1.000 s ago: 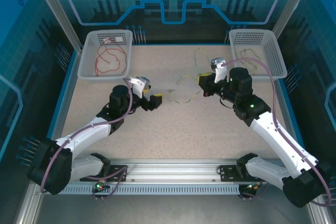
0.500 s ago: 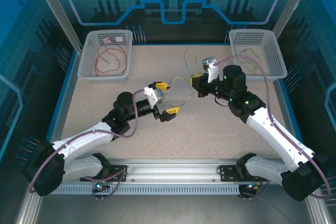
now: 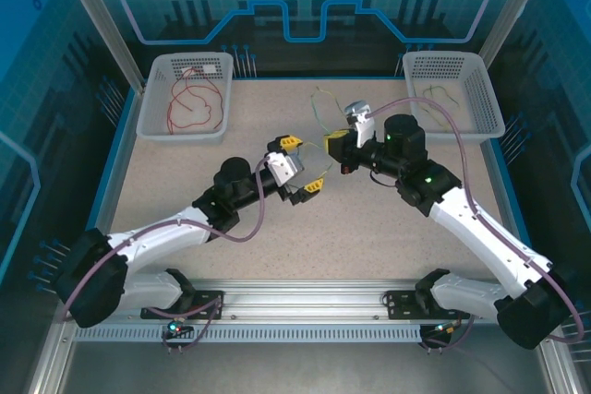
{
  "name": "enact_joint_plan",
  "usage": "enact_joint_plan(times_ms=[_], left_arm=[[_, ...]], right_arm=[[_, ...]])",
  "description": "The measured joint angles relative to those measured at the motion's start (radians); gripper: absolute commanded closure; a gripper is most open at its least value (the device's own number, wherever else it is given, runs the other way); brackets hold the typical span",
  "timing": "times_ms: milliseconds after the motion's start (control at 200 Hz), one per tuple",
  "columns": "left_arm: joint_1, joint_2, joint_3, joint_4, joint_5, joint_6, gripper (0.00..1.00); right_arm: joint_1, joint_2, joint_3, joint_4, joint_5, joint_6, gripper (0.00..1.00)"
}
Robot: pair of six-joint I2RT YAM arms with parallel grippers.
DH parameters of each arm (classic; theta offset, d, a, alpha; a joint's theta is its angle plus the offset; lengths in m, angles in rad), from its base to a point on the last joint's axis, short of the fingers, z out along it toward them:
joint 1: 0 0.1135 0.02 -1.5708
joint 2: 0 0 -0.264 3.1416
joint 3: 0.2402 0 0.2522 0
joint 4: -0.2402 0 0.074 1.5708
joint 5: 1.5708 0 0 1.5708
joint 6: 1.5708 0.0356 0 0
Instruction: Untangle the cables
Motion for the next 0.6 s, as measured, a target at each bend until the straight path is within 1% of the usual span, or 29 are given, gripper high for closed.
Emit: enact_joint_plan(times_ms=[85,215,340,470,550,600], left_arm=[[0.0,0.023,0.0,0.019,-0.029,0.004,0.01],[0.003,0.062,0.014,0.024,-0.041,0.003,0.01],[0.005,0.102,0.015,0.07,-0.09,0.004,0.01],[0.007,0.104,0.011,0.107,-0.124,0.005,0.02],[0.007,0.088,0.001,0.122,-0.124,0.004,0.05],[0.007,0.073,-0.002,0.119,-0.118,0.005,0.11]], right_arm=[[0.015,0.008,0.0,0.007,0.005,0.0,1.0],[0.022,0.011,-0.001,0.021,0.016,0.001,1.0],[0.031,0.011,-0.001,0.03,0.016,0.0,1.0],[0.034,0.008,-0.002,0.031,0.045,0.0,1.0],[0.035,0.006,-0.003,0.03,0.077,0.001,1.0],[0.035,0.005,-0.004,0.03,0.1,0.008,1.0]])
